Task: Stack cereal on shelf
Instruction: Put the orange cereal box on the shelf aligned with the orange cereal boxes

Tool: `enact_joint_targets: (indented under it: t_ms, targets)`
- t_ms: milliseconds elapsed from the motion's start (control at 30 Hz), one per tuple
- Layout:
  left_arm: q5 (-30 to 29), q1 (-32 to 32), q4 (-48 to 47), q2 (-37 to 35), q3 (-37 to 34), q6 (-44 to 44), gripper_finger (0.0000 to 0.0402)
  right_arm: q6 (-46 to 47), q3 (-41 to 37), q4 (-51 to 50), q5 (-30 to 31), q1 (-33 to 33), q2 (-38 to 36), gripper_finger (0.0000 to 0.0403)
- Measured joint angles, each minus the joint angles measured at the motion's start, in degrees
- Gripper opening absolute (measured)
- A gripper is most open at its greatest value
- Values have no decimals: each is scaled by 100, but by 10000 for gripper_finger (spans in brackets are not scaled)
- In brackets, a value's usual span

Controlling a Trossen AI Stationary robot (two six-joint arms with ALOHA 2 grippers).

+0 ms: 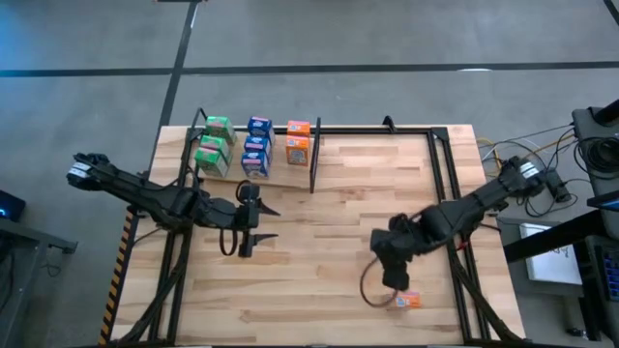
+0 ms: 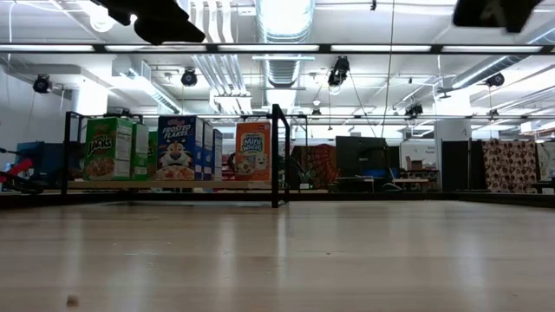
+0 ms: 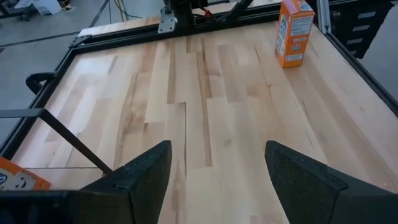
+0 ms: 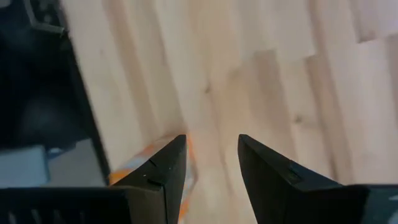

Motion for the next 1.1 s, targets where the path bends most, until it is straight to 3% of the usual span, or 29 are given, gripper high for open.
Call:
enact_joint_targets:
  t_ms: [400, 633, 800, 933, 1100]
  targets:
    - [-13, 0, 63, 0, 0, -44, 242, 1144, 202, -61, 107, 1457, 451, 141]
    - [-18, 0, 150, 0, 0, -46, 242, 1645, 199, -69, 89, 1692, 706, 205]
    - [-23, 2, 146, 0, 0, -48, 242, 1800, 198, -54, -671, 1729, 778, 250]
    - [-26, 2, 144, 7, -1, -48, 242, 2233, 198, -66, -802, 1738, 741, 265]
    - [-29, 2, 147, 7, -2, -48, 242, 2108, 200, -80, -738, 1740, 737, 265]
